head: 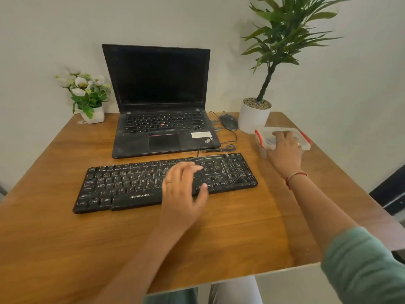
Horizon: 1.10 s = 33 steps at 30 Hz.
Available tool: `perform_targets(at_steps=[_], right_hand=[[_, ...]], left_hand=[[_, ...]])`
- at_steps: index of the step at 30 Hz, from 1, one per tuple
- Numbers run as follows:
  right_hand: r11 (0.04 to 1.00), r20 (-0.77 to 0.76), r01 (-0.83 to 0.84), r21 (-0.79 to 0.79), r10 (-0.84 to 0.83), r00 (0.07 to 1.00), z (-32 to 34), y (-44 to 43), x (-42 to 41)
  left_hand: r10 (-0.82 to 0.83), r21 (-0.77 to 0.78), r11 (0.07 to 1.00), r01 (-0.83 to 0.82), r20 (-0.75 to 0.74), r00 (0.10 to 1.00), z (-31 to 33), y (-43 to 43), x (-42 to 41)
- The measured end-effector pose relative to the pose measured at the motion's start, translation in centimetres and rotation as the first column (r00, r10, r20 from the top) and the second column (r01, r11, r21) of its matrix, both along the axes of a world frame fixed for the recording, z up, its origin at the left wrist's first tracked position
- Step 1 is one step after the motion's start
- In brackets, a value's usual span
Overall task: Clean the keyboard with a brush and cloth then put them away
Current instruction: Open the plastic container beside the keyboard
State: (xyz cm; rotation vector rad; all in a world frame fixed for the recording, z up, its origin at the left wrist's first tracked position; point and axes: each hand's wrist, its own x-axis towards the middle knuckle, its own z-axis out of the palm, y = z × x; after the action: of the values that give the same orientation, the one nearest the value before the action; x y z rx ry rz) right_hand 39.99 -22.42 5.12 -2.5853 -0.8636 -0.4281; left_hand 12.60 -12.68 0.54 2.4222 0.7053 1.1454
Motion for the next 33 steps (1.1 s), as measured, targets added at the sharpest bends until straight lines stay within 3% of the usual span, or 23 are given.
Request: perform_targets(at_steps=[5, 14, 20, 23, 25, 28, 30, 33], right_hand=[[0.987, 0.103, -0.020, -0.157, 0.036, 0.994, -0.4, -0.3, 1.0], [0.996, 0.073, 0.009, -0.088, -0.002, 0.997, -1.1, 0.0, 1.4], [0.994, 0.054, -0.022, -0.109, 0.028, 0.998, -0.8, -0.3, 1.4], [0.994, 0.060, -0.095, 0.048, 0.092, 0.994, -0.6, -0.5, -0.3], [0.967, -0.039, -0.197, 0.160, 0.206, 0.978, -1.0, -0.5, -2.8], [0.966, -0.290, -0.234, 0.114, 0.258, 0.922, -2.7, -0.1, -5.6], [0.970, -0.353, -0.231, 0.076, 0.243, 0.904, -3.8, 0.3, -6.2], [0.968, -0.344, -0.218, 0.125, 0.248, 0.905, -3.7, 0.4, -6.7]], left_hand=[[-0.025, 0.030, 0.999, 0.027, -0.078, 0.997, -1.6, -0.5, 0.8], [-0.021, 0.074, 0.997, 0.029, -0.106, 0.994, -1.8, -0.8, 0.6], [-0.014, 0.021, 1.000, 0.017, -0.097, 0.995, -1.4, -0.7, 0.5], [0.109, -0.017, 0.994, -0.110, -0.048, 0.993, -0.8, 0.8, -1.0], [0.310, -0.054, 0.947, -0.315, -0.088, 0.947, -0.2, 3.0, -3.5], [0.532, -0.196, 0.761, -0.618, -0.358, 0.768, 0.4, 6.9, -8.2], [0.565, -0.226, 0.634, -0.739, -0.517, 0.643, 0.9, 8.7, -10.6], [0.525, -0.226, 0.611, -0.759, -0.602, 0.602, 0.9, 9.4, -11.8]])
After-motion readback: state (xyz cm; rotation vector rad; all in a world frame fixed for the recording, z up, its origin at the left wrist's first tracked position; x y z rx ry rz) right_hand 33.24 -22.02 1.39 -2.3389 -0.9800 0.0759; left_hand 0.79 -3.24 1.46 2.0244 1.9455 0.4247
